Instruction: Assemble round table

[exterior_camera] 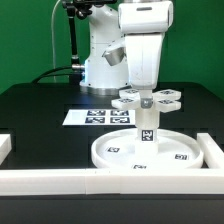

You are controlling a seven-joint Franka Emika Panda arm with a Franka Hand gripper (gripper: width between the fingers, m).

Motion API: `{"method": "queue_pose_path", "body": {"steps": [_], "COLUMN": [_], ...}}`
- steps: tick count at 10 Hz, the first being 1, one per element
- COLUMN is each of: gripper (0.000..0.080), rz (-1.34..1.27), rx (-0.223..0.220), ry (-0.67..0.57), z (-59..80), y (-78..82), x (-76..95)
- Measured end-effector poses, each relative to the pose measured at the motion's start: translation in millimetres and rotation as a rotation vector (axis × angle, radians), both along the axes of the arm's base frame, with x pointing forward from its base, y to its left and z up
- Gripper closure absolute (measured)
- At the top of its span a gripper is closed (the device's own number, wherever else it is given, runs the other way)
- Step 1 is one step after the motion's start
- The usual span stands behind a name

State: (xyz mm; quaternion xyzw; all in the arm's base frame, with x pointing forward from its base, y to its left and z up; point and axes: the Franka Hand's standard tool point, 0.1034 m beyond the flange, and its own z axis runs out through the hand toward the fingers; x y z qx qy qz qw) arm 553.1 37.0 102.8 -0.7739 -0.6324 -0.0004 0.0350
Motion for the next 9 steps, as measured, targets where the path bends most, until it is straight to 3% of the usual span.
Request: {"method": "queue_pose_path", "body": {"steps": [1, 6, 9], "gripper": [0.0347, 0.0353, 0.0353], "rz": [0.0, -0.037, -0.344], "rx": [0.0, -0.001, -0.005], "ry": [-0.001, 0.002, 0.022], "z": [0.0, -0.1, -0.4], "y": [0.1, -0.6, 0.0], "x": [0.2, 0.0, -0.6]}}
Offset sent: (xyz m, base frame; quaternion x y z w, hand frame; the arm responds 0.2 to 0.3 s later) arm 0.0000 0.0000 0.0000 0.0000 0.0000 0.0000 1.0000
